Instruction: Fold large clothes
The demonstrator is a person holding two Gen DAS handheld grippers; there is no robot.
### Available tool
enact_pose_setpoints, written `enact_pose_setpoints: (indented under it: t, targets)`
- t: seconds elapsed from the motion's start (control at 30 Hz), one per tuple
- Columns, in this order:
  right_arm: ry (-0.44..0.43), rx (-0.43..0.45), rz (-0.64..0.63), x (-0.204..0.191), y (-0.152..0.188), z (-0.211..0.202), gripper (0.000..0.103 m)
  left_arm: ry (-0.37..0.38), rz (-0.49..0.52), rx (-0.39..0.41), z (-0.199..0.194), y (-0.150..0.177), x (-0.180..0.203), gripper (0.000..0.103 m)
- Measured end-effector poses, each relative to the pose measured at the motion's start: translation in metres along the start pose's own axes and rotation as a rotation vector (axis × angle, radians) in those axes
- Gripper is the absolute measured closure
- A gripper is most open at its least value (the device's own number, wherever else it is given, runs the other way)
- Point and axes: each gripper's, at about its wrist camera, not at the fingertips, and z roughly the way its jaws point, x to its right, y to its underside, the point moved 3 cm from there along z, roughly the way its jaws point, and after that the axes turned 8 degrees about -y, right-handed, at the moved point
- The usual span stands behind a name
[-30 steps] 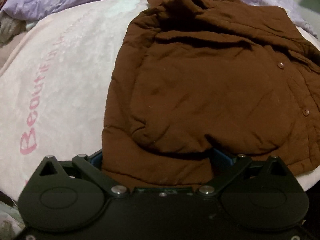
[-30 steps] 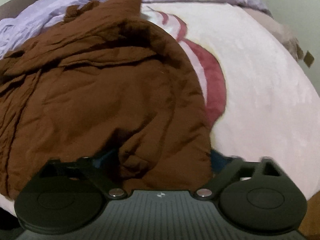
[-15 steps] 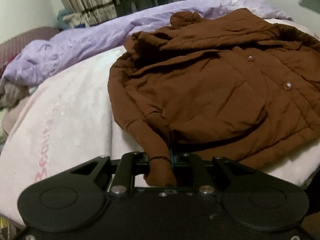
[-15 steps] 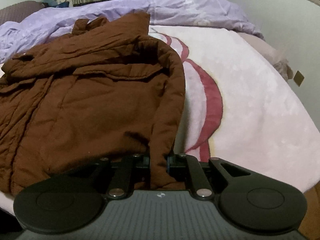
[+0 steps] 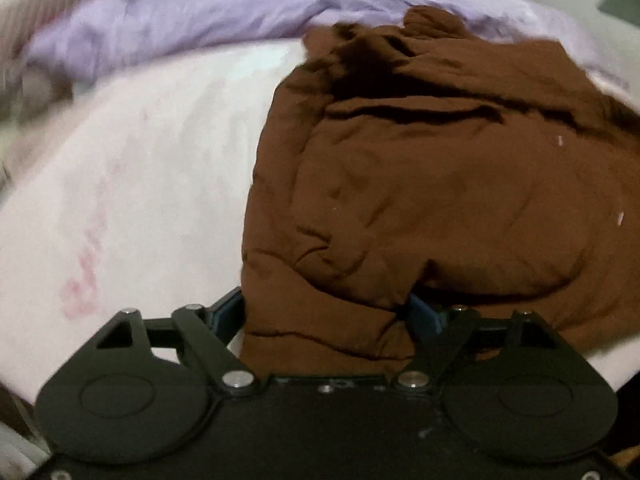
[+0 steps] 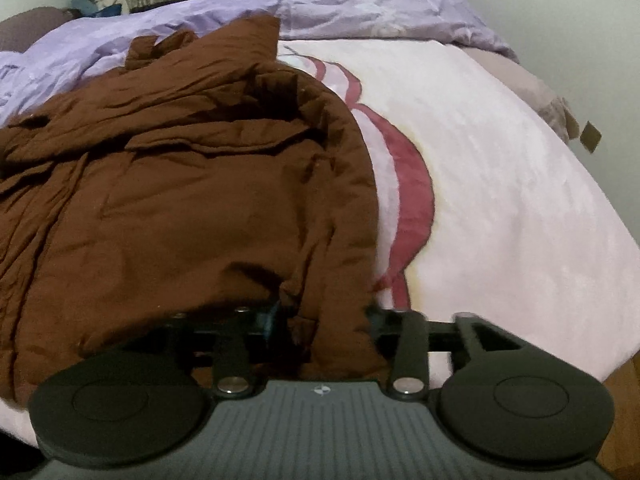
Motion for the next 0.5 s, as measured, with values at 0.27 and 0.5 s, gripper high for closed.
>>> enact_pose_setpoints:
  t: [0.27,0.5]
  targets:
    - [-0.046,0.009,0.045,0.006,-0.007,0.003,0.088,0.028,-0.055,0.013,-0.005,-0.019,0.004,0.087]
    - [-0.143,0.16,0.034,-0.014,-0.03,-0.071,0.09,0.023,-0.035,0.188,-0.062,-0.059,-0.006,0.09]
